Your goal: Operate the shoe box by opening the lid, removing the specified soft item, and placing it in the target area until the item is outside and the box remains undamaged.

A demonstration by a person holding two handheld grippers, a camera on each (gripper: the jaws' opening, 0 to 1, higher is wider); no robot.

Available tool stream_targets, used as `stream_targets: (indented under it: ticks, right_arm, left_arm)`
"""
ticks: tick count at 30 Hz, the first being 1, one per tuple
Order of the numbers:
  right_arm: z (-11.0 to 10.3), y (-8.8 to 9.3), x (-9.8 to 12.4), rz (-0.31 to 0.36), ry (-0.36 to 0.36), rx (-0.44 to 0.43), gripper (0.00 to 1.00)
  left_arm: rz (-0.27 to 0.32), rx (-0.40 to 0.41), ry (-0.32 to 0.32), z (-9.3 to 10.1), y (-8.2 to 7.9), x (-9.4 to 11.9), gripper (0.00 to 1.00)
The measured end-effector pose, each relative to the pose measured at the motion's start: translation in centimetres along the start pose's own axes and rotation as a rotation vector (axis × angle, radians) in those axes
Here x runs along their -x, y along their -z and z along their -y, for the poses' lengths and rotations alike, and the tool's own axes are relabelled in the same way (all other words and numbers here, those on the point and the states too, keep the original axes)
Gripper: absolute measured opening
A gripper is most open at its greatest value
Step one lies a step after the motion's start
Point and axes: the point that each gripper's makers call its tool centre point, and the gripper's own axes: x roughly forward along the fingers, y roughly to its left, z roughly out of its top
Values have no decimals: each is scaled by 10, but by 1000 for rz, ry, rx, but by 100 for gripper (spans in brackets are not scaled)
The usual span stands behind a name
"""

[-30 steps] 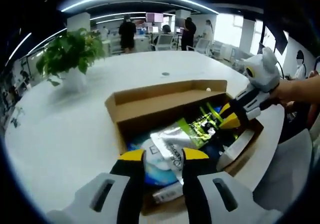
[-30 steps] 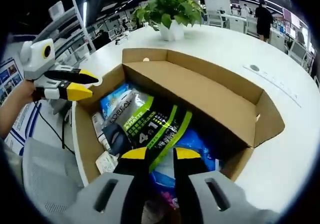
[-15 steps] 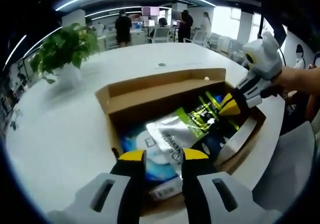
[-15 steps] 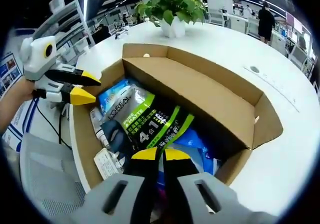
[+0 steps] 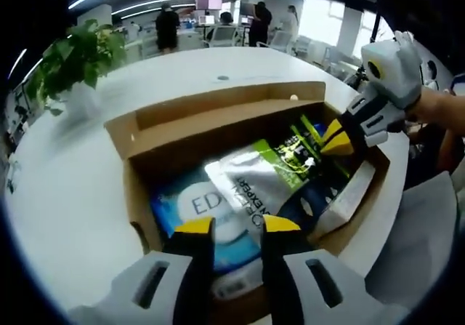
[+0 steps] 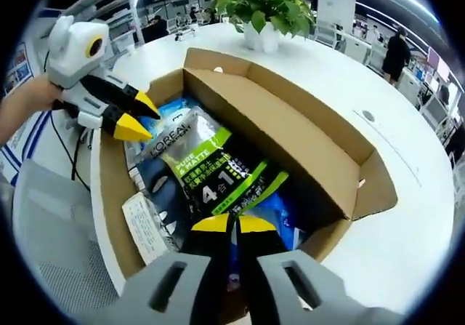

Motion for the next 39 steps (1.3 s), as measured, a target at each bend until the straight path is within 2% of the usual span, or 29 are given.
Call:
stream_targets:
  ticks: [8, 13, 15, 19, 24, 31, 39]
  right_arm:
    - [1, 2, -3, -10, 4, 44, 0]
    - [1, 4, -4, -7, 2, 42, 0]
    - [1, 4, -4, -6, 1, 41, 0]
    - [1, 5, -4, 2, 4, 23, 0]
    - [1, 4, -2, 11, 7, -30, 0]
    - [1, 0, 9, 40, 10, -104, 0]
    - [4, -10, 21, 78, 18, -131, 0]
  left_arm:
    - [-7, 41, 51, 2, 2, -12, 18]
    - [-7, 102, 121, 12, 3, -16, 11]
    - [-9, 116, 115, 10, 4, -18, 10]
    - [14, 116, 114, 7, -1, -18, 0]
    - [8, 106, 112, 10, -4, -17, 0]
    - [40, 131, 101, 10, -15, -10, 0]
    - [62, 105, 88, 9, -30, -2, 0]
